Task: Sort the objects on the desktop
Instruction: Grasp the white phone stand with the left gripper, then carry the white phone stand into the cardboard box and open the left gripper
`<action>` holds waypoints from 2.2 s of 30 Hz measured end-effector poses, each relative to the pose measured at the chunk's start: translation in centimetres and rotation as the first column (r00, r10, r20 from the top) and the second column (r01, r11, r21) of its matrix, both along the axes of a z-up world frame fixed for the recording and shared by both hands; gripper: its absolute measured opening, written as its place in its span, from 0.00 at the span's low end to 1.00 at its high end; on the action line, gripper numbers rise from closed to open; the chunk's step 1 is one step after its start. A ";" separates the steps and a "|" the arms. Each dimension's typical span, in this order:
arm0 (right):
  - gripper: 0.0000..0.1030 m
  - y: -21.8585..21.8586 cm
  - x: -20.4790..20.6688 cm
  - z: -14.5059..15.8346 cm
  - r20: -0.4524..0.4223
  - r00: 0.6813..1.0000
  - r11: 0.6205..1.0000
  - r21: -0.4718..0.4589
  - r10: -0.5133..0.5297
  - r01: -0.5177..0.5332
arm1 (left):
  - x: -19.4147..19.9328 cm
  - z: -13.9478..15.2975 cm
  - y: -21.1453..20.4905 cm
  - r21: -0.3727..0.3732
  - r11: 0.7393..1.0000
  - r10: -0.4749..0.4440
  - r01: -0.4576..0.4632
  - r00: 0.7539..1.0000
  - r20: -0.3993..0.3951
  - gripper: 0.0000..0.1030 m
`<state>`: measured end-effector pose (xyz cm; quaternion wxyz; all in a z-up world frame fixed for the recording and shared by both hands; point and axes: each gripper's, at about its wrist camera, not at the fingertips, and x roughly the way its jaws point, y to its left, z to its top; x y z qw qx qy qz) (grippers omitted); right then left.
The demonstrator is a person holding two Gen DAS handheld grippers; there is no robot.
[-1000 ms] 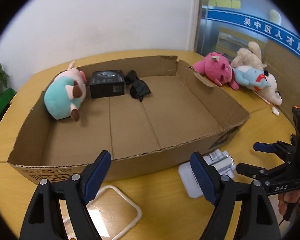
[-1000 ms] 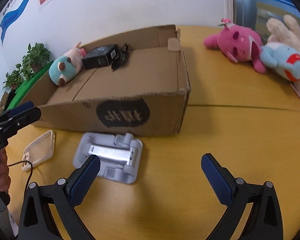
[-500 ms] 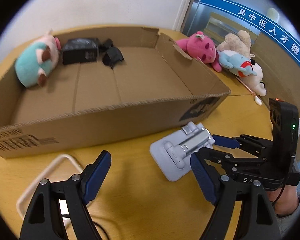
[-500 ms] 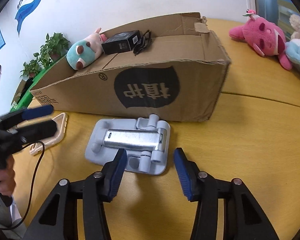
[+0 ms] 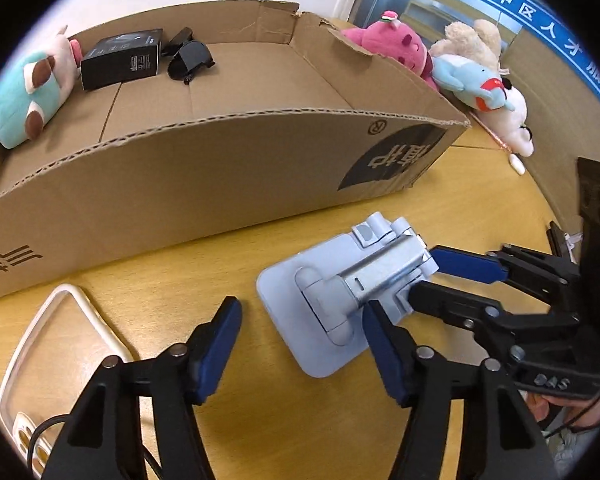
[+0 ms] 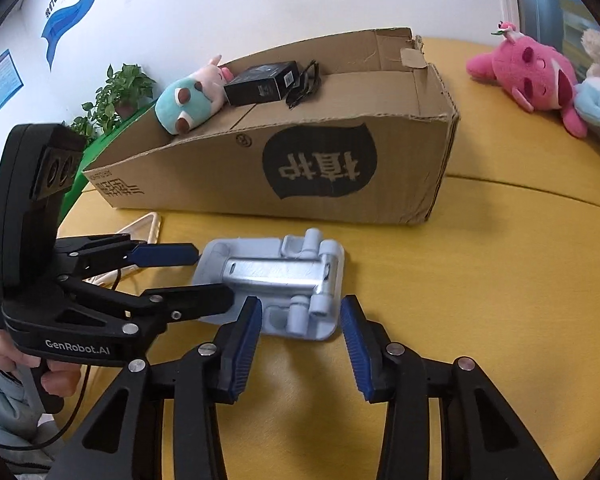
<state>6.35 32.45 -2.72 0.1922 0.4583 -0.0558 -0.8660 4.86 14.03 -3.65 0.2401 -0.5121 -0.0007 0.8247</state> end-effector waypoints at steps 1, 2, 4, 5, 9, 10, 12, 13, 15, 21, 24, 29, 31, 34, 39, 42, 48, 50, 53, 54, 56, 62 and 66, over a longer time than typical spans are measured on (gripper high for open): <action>0.39 0.0 -0.3 -0.2 0.007 1.000 1.000 -0.005 0.002 -0.002 | -0.1 -0.1 -0.1 0.006 1.000 -0.007 0.007 1.000 0.001 0.51; 0.41 -0.1 -0.6 -0.4 0.015 1.000 1.000 -0.006 0.008 -0.008 | 0.0 -0.1 -0.2 0.014 1.000 -0.018 0.018 1.000 0.005 0.42; 0.42 -0.5 -0.8 -0.8 0.013 1.000 1.000 -0.011 0.023 -0.023 | -0.3 -0.2 -0.5 0.025 1.000 -0.017 0.017 1.000 0.009 0.41; 0.42 -0.7 -0.9 -0.8 0.007 1.000 1.000 -0.005 0.021 -0.020 | -0.3 -0.2 -0.7 0.034 0.999 -0.017 0.017 1.000 0.010 0.40; 0.41 -1.6 -0.7 -0.7 -0.004 1.000 0.999 0.048 0.020 -0.020 | -0.3 -0.1 -0.6 0.034 0.999 -0.027 0.027 1.000 -0.005 0.39; 0.41 -1.6 -0.7 -0.7 -0.001 1.000 0.999 0.046 0.018 -0.018 | -0.2 -0.1 -0.5 0.028 0.999 -0.028 0.029 1.000 -0.012 0.39; 0.40 -1.5 -0.7 -0.7 0.006 1.000 0.999 0.035 0.003 -0.003 | 0.3 0.5 -0.5 0.012 0.999 -0.033 0.033 0.999 -0.040 0.37; 0.40 -1.6 -0.5 -0.7 0.009 1.000 0.999 0.034 -0.004 0.004 | 0.5 0.8 -0.5 0.007 0.999 -0.034 0.034 0.998 -0.053 0.37; 0.40 -1.6 -0.1 -0.4 0.005 1.000 1.000 0.009 -0.016 0.016 | 1.0 2.1 -0.9 0.009 1.000 -0.027 0.028 0.996 -0.088 0.37; 0.40 -1.9 1.4 4.0 -0.092 0.994 0.997 -0.055 -0.054 0.049 | 1.8 6.8 -2.0 0.050 0.998 -0.012 0.022 0.981 -0.195 0.37; 0.40 -2.4 1.5 6.6 -0.149 0.987 0.997 -0.051 -0.060 0.053 | 1.5 9.4 -2.7 0.068 0.997 -0.005 0.023 0.969 -0.246 0.37; 0.40 -4.2 -0.1 11.3 -0.243 0.969 0.999 -0.035 -0.044 0.037 | -0.3 13.2 -4.8 0.083 0.997 0.019 0.009 0.946 -0.325 0.37; 0.40 -5.1 -1.4 12.7 -0.269 0.963 0.999 -0.039 -0.031 0.021 | -1.3 14.6 -6.0 0.081 0.997 0.035 -0.006 0.934 -0.355 0.37; 0.40 -6.7 -3.4 14.3 -0.302 0.953 0.998 -0.060 -0.012 -0.007 | -2.5 16.0 -7.5 0.075 0.997 0.058 -0.032 0.923 -0.380 0.37; 0.40 -10.0 -7.3 15.3 -0.314 0.949 0.995 -0.079 0.033 -0.060 | -5.3 16.7 -10.6 0.048 0.995 0.099 -0.087 0.918 -0.384 0.37; 0.40 -12.1 -9.9 14.8 -0.284 0.957 0.991 -0.101 0.060 -0.092 | -7.2 16.1 -12.4 0.044 0.992 0.129 -0.122 0.927 -0.352 0.37; 0.40 -15.6 -14.0 11.9 -0.205 0.973 0.983 -0.128 0.101 -0.129 | -11.1 12.7 -15.9 0.026 0.984 0.177 -0.176 0.954 -0.243 0.37; 0.40 -16.9 -15.6 10.2 -0.153 0.982 0.982 -0.133 0.111 -0.132 | -12.2 11.4 -17.0 0.019 0.983 0.184 -0.184 0.962 -0.202 0.37; 0.40 -18.1 -17.2 7.7 -0.071 0.990 0.982 -0.137 0.122 -0.131 | -13.1 9.4 -18.1 0.013 0.981 0.194 -0.194 0.971 -0.138 0.37; 0.40 -18.2 -17.5 7.0 -0.046 0.991 0.982 -0.142 0.123 -0.128 | -13.3 8.9 -18.4 0.012 0.980 0.198 -0.198 0.973 -0.122 0.37; 0.40 -18.8 -18.0 5.8 0.005 0.993 0.982 -0.147 0.120 -0.118 | -13.2 8.5 -18.5 -0.014 0.981 0.192 -0.195 0.975 -0.114 0.37; 0.40 -20.0 -18.9 3.5 0.128 0.984 0.983 -0.152 0.124 -0.104 | -13.3 7.3 -18.8 -0.088 0.979 0.178 -0.185 0.981 -0.083 0.37; 0.40 -20.6 -19.9 2.5 0.202 0.972 0.985 -0.144 0.119 -0.091 | -14.2 6.5 -18.9 -0.114 0.978 0.170 -0.174 0.984 -0.047 0.36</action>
